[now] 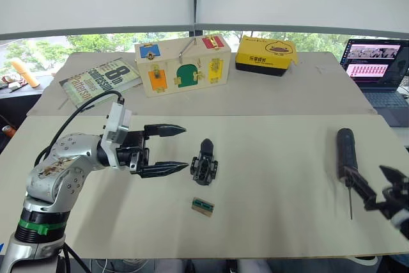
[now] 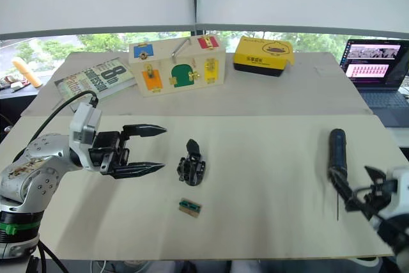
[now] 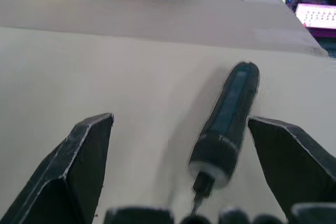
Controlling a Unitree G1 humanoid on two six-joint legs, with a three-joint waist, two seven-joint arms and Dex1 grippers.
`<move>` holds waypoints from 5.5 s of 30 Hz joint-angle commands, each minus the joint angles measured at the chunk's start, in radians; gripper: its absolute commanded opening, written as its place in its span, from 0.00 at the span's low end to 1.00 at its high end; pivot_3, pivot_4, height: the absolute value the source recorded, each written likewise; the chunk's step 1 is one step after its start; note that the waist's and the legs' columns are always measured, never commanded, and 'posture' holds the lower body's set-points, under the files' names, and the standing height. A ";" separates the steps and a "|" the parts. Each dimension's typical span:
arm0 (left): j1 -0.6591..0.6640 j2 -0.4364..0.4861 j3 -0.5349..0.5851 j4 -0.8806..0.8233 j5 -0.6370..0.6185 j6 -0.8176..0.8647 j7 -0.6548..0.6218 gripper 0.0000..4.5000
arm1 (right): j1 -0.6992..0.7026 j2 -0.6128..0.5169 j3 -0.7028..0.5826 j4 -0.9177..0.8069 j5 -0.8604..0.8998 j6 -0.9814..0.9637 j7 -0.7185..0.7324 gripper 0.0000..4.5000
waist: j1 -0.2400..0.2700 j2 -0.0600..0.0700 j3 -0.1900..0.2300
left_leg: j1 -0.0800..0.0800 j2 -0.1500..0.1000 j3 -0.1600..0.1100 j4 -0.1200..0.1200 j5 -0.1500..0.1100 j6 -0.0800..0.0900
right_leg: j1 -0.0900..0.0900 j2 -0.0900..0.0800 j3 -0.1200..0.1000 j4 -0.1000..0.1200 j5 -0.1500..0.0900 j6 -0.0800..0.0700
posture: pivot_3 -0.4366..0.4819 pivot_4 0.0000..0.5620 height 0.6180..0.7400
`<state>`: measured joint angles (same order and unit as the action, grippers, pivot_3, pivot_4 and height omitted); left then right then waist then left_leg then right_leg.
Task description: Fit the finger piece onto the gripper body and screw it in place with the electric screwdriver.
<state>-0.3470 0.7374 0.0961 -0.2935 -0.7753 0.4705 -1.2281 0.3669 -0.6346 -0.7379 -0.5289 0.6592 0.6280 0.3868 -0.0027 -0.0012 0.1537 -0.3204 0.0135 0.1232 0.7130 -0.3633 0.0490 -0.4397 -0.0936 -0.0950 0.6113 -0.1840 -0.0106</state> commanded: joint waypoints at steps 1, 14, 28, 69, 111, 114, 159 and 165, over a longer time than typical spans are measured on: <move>-0.030 -0.006 0.014 -0.026 -0.036 0.022 0.009 1.00 | -0.157 -0.102 -0.016 0.143 0.085 0.252 -0.095 1.00 | 0.004 -0.001 0.000 | 0.000 0.000 0.000 0.000 0.000 0.000 | 0.000 0.001 -0.001 0.000 0.000 -0.001 | 0.48 0.27 1.00; 0.009 0.004 0.025 -0.097 -0.051 0.050 0.026 1.00 | -0.534 -0.334 0.307 0.686 -0.085 0.408 0.060 1.00 | 0.014 -0.001 0.001 | -0.002 -0.001 0.000 0.000 0.000 0.001 | 0.000 0.002 -0.002 -0.002 -0.001 0.000 | 0.48 0.27 1.00; 0.025 0.003 0.024 -0.089 -0.043 0.042 0.026 1.00 | -0.602 -0.349 0.298 0.659 -0.092 0.545 0.115 0.43 | 0.012 -0.001 0.001 | -0.001 -0.001 0.000 0.000 0.000 0.000 | 0.000 0.002 -0.003 -0.002 -0.001 0.001 | 0.48 0.27 1.00; 0.208 0.048 0.025 0.023 0.154 -0.242 -0.121 1.00 | -0.449 -0.491 0.669 0.119 -0.182 0.219 0.548 0.99 | 0.012 0.001 0.004 | -0.001 0.000 0.000 -0.001 0.000 -0.003 | -0.002 0.002 -0.009 -0.001 -0.003 0.000 | 0.48 0.27 1.00; 0.223 0.022 -0.019 -0.106 0.107 -0.177 -0.046 1.00 | -1.176 -0.542 1.468 0.182 -0.283 0.858 0.617 0.99 | -0.010 -0.002 0.004 | -0.018 0.001 -0.007 0.012 0.000 -0.003 | -0.014 -0.001 -0.020 0.004 -0.001 -0.004 | 0.48 0.27 1.00; 0.233 0.028 -0.009 -0.110 0.106 -0.179 -0.046 1.00 | -1.162 -0.560 1.512 0.176 -0.309 0.821 0.621 0.88 | -0.010 -0.004 0.002 | -0.018 0.001 -0.008 0.013 0.000 -0.003 | -0.013 -0.001 -0.021 0.004 -0.001 -0.004 | 0.48 0.27 1.00; 0.317 0.053 -0.107 0.137 0.358 -0.419 -0.157 1.00 | -0.444 0.112 0.493 -0.242 0.053 -0.194 0.651 0.42 | 0.005 0.001 0.005 | -0.014 0.000 -0.009 0.014 0.000 -0.004 | -0.005 0.002 -0.022 0.004 0.000 -0.004 | 0.48 0.27 1.00; 0.305 0.029 -0.172 0.134 0.398 -0.432 -0.154 1.00 | -0.508 0.157 0.629 -0.116 0.025 -0.323 0.719 0.42 | 0.002 0.001 0.005 | -0.010 0.001 -0.009 0.014 0.000 -0.004 | -0.001 0.002 -0.022 0.004 0.000 -0.004 | 0.48 0.27 1.00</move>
<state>-0.0357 0.7715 -0.0647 -0.1481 -0.3863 0.0622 -1.3851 -0.1185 -0.4871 -0.1230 -0.6438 0.6740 0.3633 1.0903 -0.0007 -0.0005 0.1584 -0.3302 0.0143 0.1139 0.7270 -0.3629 0.0453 -0.4409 -0.0914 -0.1172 0.6155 -0.1839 -0.0148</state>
